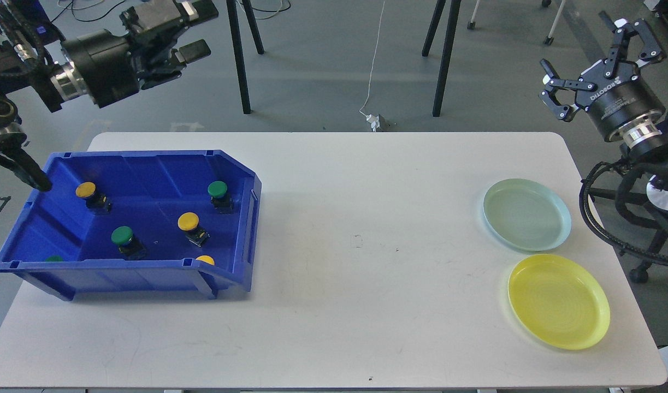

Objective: Pass button and place on color plate
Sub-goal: 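Lower the left gripper into the blue bin toward a yellow-capped button, then close the left gripper on the yellow-capped button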

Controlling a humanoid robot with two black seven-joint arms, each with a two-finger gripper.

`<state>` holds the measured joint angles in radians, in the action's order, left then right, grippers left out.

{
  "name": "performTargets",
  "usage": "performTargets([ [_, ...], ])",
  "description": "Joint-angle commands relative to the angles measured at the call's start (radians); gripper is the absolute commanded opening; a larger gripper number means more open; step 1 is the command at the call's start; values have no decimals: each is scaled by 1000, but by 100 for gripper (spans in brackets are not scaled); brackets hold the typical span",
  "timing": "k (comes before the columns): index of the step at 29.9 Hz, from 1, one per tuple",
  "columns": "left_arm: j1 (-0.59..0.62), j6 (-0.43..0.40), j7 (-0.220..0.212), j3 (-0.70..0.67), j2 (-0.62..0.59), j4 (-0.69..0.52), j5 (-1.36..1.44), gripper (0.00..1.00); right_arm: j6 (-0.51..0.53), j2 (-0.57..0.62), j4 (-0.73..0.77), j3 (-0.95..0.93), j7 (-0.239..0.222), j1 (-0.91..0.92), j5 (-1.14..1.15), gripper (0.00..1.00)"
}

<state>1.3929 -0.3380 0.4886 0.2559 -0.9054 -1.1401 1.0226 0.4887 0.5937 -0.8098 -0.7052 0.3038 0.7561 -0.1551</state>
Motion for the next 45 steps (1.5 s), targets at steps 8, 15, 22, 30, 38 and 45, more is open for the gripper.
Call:
performTargets([
  [8,58,30,0,457,177,175,277,99,0,8,9,-16,0,-1,0,100],
  [15,3,24,0,457,233,212,277,99,0,24,21,-17,0,-9,0,100],
  [22,-51,24,0,445,270,250,274,99,0,34,24,-17,1,-24,-1,100],
  [30,-106,25,0,444,327,339,264,99,0,35,26,-22,1,-34,-3,100],
  [38,-141,30,0,444,373,382,263,98,0,35,26,-22,3,-47,-3,100],
  [45,-186,31,0,442,398,438,263,86,0,35,26,-22,3,-53,-3,100],
])
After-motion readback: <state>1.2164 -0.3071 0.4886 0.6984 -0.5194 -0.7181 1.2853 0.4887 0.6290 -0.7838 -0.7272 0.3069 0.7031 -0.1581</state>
